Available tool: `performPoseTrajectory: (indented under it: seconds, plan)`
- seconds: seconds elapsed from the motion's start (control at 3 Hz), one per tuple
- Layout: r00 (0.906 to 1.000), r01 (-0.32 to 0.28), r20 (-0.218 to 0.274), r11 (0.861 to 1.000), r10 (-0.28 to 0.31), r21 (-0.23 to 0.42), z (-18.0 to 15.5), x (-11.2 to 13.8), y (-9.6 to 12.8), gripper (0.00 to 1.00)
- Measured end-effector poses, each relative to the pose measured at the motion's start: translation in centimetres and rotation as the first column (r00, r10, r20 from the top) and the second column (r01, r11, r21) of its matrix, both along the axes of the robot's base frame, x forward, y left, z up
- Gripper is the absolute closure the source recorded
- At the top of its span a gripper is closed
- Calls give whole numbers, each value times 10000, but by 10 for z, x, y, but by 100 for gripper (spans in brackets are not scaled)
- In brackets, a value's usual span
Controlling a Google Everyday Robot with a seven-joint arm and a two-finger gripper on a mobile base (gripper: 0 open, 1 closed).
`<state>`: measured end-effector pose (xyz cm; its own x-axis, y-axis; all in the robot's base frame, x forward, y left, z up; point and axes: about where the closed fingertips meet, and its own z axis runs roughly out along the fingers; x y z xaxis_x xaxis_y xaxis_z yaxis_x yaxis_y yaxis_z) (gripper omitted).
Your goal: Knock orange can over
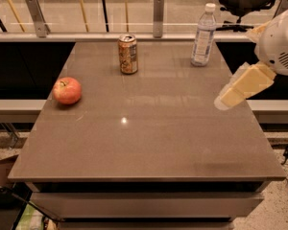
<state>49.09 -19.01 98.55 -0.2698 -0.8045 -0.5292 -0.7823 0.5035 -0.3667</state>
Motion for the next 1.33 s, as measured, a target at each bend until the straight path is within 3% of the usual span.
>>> performPoseTrajectory:
  seconds: [0.33,0.67,1.33]
  plan:
    - [9977,230,612,9942,-295,1050,-10,20,18,0]
    - [9941,217,996,9780,-432,2077,-24,38,37,0]
    - [9899,13,1295,9184,-573,3957,-49,76,69,0]
